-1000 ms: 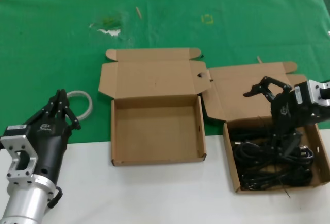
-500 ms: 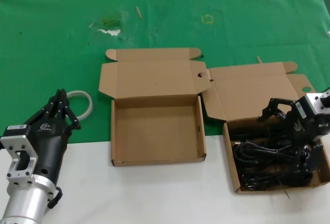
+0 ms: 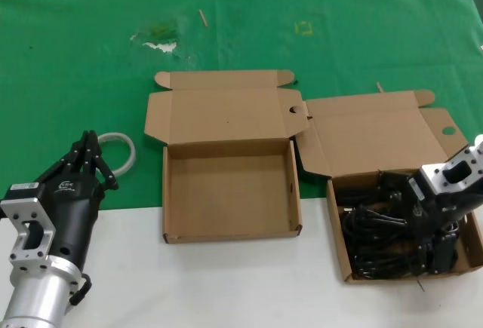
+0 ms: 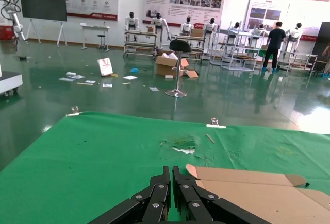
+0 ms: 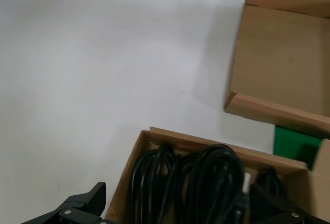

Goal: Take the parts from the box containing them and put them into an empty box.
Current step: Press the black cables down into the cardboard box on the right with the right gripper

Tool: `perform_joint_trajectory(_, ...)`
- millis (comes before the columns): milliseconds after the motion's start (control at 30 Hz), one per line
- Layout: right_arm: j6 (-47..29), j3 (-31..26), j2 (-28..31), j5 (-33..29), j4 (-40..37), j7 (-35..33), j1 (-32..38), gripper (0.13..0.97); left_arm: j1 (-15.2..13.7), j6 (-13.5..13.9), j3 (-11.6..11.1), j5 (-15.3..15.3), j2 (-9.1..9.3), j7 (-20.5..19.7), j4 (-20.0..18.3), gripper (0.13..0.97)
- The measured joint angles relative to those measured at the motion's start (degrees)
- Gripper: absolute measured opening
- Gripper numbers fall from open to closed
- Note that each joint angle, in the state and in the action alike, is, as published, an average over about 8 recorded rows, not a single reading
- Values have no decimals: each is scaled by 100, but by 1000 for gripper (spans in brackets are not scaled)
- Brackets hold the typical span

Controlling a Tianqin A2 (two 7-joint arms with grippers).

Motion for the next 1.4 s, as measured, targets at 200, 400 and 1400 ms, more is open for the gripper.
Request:
perform_joint_trajectory(200,129,-23,-225,-82,-357,-159,31,966,0,0,0,0,0,0,0,156)
perform_joint_trajectory(400,257,-20,-431,-157,-783,-292,190,966,0,0,0,0,0,0,0,156)
perform_joint_trajectory(1400,435,89,-623,-296,-1312,-423,353,690,0,0,0,0,0,0,0,156)
